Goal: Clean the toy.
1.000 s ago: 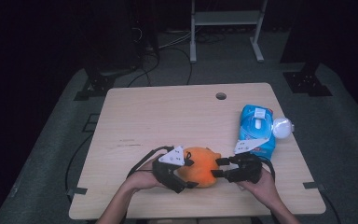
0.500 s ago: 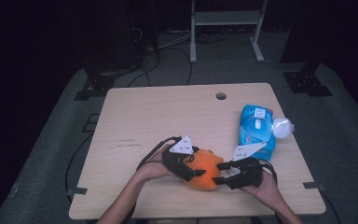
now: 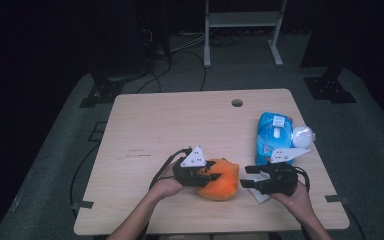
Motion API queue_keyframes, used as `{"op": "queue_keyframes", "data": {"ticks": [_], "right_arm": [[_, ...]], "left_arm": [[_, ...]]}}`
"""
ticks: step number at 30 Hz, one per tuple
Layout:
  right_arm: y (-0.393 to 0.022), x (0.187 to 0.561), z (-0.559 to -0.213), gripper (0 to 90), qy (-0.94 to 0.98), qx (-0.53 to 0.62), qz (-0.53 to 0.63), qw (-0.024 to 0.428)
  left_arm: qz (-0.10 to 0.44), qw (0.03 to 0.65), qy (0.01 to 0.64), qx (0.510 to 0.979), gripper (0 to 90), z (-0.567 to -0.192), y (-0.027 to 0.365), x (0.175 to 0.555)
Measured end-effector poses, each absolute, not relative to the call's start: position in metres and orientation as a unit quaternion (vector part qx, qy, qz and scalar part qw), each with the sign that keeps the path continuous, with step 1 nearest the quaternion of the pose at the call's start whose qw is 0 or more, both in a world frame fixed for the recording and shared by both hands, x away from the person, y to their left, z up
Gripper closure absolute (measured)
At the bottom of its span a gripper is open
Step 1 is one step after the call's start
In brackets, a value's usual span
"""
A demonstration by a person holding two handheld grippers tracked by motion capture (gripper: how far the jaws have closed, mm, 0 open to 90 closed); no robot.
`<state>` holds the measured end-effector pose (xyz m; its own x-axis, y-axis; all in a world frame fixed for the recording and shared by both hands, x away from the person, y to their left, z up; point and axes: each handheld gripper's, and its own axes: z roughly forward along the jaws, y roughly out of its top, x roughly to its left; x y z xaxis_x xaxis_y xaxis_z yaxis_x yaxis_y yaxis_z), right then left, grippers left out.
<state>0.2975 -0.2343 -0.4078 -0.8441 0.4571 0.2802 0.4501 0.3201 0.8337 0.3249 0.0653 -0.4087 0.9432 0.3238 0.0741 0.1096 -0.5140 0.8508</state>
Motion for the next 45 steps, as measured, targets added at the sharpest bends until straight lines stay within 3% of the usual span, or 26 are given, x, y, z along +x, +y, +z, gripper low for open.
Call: {"op": "queue_keyframes", "data": {"ticks": [4, 9, 25, 45], "right_arm": [[-0.239, 0.301, -0.410, 39.1, 0.804, 0.289, 0.519, 0.003], [-0.238, 0.307, -0.416, 39.1, 0.810, 0.299, 0.504, 0.008], [-0.245, 0.314, -0.420, 35.7, 0.820, 0.325, 0.469, 0.049], [-0.247, 0.316, -0.424, 33.6, 0.826, 0.332, 0.452, 0.056]], "left_arm": [[0.147, 0.487, 0.148, 0.848, 56.2, -0.400, 0.076, 0.336], [0.174, 0.456, 0.176, 0.855, 53.7, -0.413, 0.086, 0.354], [0.146, 0.481, 0.196, 0.842, 27.1, -0.409, 0.104, 0.346], [0.141, 0.489, 0.229, 0.830, 19.1, -0.410, 0.136, 0.331]]}}
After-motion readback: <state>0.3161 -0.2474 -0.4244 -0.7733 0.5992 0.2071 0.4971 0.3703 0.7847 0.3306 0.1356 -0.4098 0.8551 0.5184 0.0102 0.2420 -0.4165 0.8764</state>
